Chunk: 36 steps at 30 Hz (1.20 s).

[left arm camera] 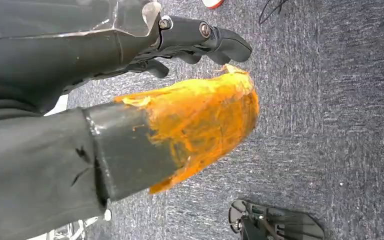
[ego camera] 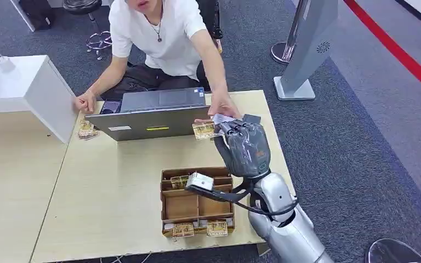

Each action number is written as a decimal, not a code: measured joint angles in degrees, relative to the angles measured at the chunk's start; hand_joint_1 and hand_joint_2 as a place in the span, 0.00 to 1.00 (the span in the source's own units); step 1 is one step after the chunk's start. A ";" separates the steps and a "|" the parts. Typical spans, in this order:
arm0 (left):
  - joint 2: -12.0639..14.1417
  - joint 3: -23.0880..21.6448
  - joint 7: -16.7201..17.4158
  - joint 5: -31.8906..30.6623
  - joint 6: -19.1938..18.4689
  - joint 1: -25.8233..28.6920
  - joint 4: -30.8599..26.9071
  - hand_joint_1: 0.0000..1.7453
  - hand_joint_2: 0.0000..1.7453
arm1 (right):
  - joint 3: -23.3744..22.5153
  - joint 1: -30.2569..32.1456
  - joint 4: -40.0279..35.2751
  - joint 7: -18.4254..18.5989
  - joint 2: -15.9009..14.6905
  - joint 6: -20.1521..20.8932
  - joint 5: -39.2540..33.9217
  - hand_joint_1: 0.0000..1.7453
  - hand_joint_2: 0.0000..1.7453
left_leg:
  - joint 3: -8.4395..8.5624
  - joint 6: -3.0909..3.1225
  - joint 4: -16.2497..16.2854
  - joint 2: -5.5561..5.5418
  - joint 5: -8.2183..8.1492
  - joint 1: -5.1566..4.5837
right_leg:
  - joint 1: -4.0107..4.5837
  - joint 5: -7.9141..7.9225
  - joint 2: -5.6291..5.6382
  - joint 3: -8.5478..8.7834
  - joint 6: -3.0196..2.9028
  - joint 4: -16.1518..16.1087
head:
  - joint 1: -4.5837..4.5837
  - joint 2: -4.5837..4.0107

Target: Pass the card to the sensor for recognition and then transmit it.

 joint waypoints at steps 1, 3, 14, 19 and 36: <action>0.00 -0.15 0.04 -0.07 0.00 -0.01 0.00 0.00 0.00 | -0.24 -0.69 1.07 0.28 0.24 0.00 0.20 1.00 1.00 | 0.00 0.00 0.00 0.00 0.01 0.00 | 0.00 0.00 0.00 0.00 0.00 0.00 | 0.00 0.00; 0.00 -0.24 0.13 -0.13 -0.02 -0.07 0.00 0.00 0.00 | -0.72 -1.75 2.98 0.83 0.63 0.06 0.50 1.00 1.00 | 0.00 0.00 0.00 0.00 0.01 0.00 | 0.00 0.00 0.00 0.00 0.00 0.00 | 0.00 0.00; -0.02 -0.72 0.15 -0.13 -0.11 -0.12 0.00 0.00 0.00 | -3.15 -3.59 9.68 2.91 1.62 -0.02 1.27 0.00 1.00 | 0.00 0.00 0.00 -0.02 0.01 0.00 | 0.00 0.00 0.00 0.00 0.00 0.00 | 0.00 0.00; -0.02 -0.70 0.04 0.20 -0.09 -0.11 0.00 0.00 0.00 | -3.87 -3.11 9.77 2.66 1.73 -0.11 -0.29 0.00 1.00 | 0.01 0.00 0.00 -0.02 0.01 0.00 | 0.00 0.00 0.00 -0.01 0.00 0.00 | 0.00 0.00; 0.00 -0.61 -0.57 1.86 0.52 0.19 0.00 0.00 0.00 | -6.95 11.16 -4.34 -8.42 1.68 -0.24 -17.49 0.00 0.00 | -0.01 -0.01 0.00 -0.03 -0.01 0.00 | 0.00 -0.01 -0.01 -0.04 0.00 -0.01 | 0.00 0.00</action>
